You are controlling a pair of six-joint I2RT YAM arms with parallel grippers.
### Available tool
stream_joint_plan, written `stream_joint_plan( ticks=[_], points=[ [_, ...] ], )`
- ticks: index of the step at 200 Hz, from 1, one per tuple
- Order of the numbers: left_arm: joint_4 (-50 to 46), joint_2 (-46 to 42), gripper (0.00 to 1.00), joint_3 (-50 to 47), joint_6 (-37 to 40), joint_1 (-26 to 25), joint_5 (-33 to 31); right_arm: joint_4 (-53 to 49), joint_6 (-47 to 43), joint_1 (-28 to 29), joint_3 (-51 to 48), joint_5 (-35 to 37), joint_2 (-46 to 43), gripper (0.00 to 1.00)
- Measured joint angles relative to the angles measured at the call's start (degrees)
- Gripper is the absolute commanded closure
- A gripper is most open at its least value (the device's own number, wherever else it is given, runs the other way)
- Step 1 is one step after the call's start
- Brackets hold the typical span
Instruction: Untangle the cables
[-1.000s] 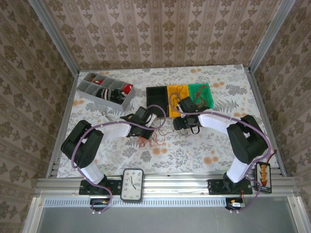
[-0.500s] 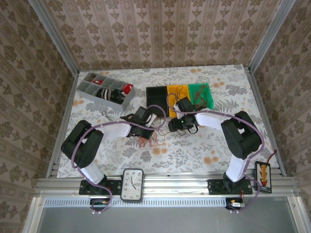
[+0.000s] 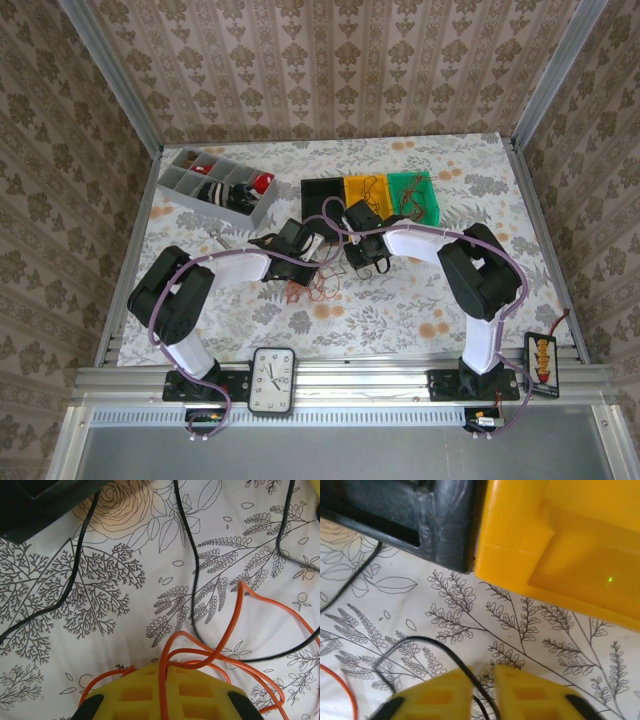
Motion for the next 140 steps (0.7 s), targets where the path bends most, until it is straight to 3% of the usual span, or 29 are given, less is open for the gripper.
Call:
stream_joint_plan(
  ticks=[29,72,108,140],
  points=[
    [0.1,0.0,1.00,0.0,0.0,0.0,0.1,1.3,0.8,-0.6,-2.8,1.5,-2.8,0.99],
    [0.5,0.2,1.00,0.0,-0.7,0.0,-0.3,0.5,1.3,-4.0,-5.1,4.4,-19.5,0.99],
    [1.0,0.4,1.00,0.0,-2.8,0.0,-0.8,-0.3,-0.6,-5.3,1.8,10.6,-33.8,0.99],
    [1.2,0.5,1.00,-0.1,-5.7,0.2,-1.3,0.5,-1.4,-8.3,8.0,15.6,-40.3,1.00]
  ],
)
